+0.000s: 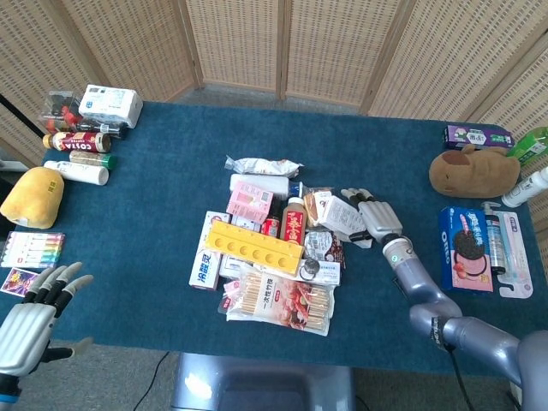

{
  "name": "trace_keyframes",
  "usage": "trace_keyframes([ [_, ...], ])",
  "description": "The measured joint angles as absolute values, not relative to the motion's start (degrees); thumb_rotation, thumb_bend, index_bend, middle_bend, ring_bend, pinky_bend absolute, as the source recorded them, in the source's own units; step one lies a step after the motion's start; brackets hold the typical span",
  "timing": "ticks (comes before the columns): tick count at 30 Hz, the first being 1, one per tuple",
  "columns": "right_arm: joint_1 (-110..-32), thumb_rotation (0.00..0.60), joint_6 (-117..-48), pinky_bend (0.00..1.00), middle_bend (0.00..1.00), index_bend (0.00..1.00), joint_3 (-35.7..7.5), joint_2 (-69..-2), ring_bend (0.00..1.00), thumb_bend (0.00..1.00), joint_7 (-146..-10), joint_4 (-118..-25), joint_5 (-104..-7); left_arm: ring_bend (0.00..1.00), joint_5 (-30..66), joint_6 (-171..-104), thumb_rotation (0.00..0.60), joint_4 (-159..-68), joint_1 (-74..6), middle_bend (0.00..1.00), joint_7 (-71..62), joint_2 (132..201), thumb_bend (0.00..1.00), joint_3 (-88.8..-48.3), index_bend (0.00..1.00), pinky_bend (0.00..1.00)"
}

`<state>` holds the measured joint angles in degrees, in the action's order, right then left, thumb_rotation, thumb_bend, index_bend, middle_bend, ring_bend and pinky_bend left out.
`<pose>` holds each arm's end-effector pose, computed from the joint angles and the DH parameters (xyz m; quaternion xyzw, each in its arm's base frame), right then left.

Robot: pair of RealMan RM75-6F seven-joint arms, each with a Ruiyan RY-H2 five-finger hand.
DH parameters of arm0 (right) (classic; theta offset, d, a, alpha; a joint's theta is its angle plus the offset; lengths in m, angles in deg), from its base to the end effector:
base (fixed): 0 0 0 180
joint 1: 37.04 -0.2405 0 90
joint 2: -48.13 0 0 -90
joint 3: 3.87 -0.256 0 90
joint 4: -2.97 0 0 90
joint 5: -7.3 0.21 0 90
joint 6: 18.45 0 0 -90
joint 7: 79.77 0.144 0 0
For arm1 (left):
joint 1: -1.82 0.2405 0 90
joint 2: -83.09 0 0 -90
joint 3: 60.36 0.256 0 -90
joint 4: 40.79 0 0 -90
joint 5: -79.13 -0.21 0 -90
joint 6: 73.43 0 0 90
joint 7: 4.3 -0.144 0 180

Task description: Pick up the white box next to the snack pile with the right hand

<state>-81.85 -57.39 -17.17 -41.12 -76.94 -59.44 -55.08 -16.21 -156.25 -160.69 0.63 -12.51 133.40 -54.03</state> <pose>-0.2179 -0.4127 0.0059 0.6791 -0.4904 0.3338 0.4324 -0.2294 0.1251 0.1659 -0.6368 -0.4535 -0.3724 0.5001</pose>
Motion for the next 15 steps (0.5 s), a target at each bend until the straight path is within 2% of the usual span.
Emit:
trace_keyframes([
  [2,-82.2,0.447,-57.2,0.40,0.00,0.00,-17.5,-41.9,0.02,0.25,-77.0,-58.4,-54.4,0.00,-16.2,-156.4,0.600,-160.6,0.8,0.00,-12.3,133.4,0.14,-54.0,0.17,0.00],
  [4,-82.5,0.506,-57.1,0.48,0.00,0.00,-17.9,-42.6,0.10,0.25,-77.1,-57.6,-53.9,0.00,-16.1,-156.4,0.600,-160.5,0.8,0.00,-12.2,133.4,0.14,-54.0,0.17,0.00],
  [5,-82.6,0.549,-57.2,0.55,0.01,0.00,-18.2,-43.0,0.20,0.25,-77.1,-57.1,-53.5,0.00,-16.1,-156.4,0.600,-160.4,0.8,0.00,-12.2,133.4,0.14,-54.0,0.17,0.00],
  [7,-82.8,0.591,-57.4,0.68,0.12,0.00,-18.6,-43.4,0.39,0.25,-77.1,-56.6,-52.9,0.00,-16.0,-156.3,0.600,-160.3,0.8,0.00,-12.1,133.4,0.14,-54.1,0.17,0.00],
  [8,-82.8,0.600,-57.7,0.77,0.26,0.01,-18.9,-43.6,0.54,0.25,-77.0,-56.5,-52.7,0.00,-15.9,-156.3,0.600,-160.3,0.8,0.00,-12.1,133.4,0.14,-54.1,0.17,0.00],
  [10,-82.8,0.600,-57.9,0.87,0.45,0.08,-19.2,-43.5,0.74,0.25,-76.8,-56.6,-52.4,0.00,-15.8,-156.4,0.600,-160.2,0.8,0.00,-12.0,133.4,0.14,-54.2,0.17,0.00],
  [12,-82.5,0.600,-58.6,0.90,0.53,0.13,-19.5,-43.2,0.83,0.25,-76.5,-57.0,-52.4,0.00,-15.7,-156.3,0.600,-160.1,0.7,0.00,-11.9,133.5,0.14,-54.3,0.17,0.00],
  [15,-81.8,0.600,-60.2,0.91,0.55,0.14,-19.7,-41.9,0.85,0.25,-76.4,-58.4,-52.6,0.00,-15.6,-156.0,0.600,-160.0,0.5,0.00,-11.8,133.6,0.14,-54.4,0.17,0.00],
])
